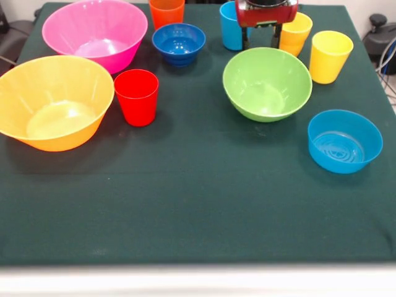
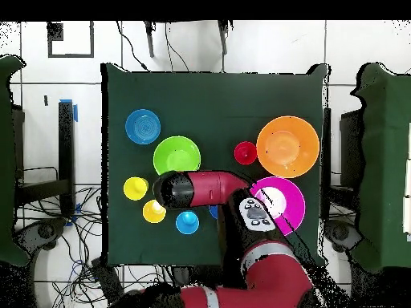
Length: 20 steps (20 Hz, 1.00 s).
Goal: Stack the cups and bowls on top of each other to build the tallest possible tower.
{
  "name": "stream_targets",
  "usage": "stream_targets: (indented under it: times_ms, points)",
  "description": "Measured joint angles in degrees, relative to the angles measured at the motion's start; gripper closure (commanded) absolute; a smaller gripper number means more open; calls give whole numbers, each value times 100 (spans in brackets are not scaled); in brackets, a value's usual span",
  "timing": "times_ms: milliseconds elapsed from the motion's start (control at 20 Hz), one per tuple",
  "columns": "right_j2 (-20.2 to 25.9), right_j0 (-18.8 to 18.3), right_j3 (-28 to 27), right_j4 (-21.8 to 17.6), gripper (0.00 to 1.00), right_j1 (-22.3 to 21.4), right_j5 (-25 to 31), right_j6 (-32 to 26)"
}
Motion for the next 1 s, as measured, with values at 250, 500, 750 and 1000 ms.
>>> stream_targets:
  times_ms: [250, 500, 750, 1000]
  points:
    - [-159, 147, -127, -2, 0, -166, 78, 0]
    - [-294, 221, -251, -2, 0, -257, 124, 0]
    - [-443, 225, -288, -4, 0, -300, 124, 0]
    - [-611, 225, -288, -4, 0, -365, 124, 0]
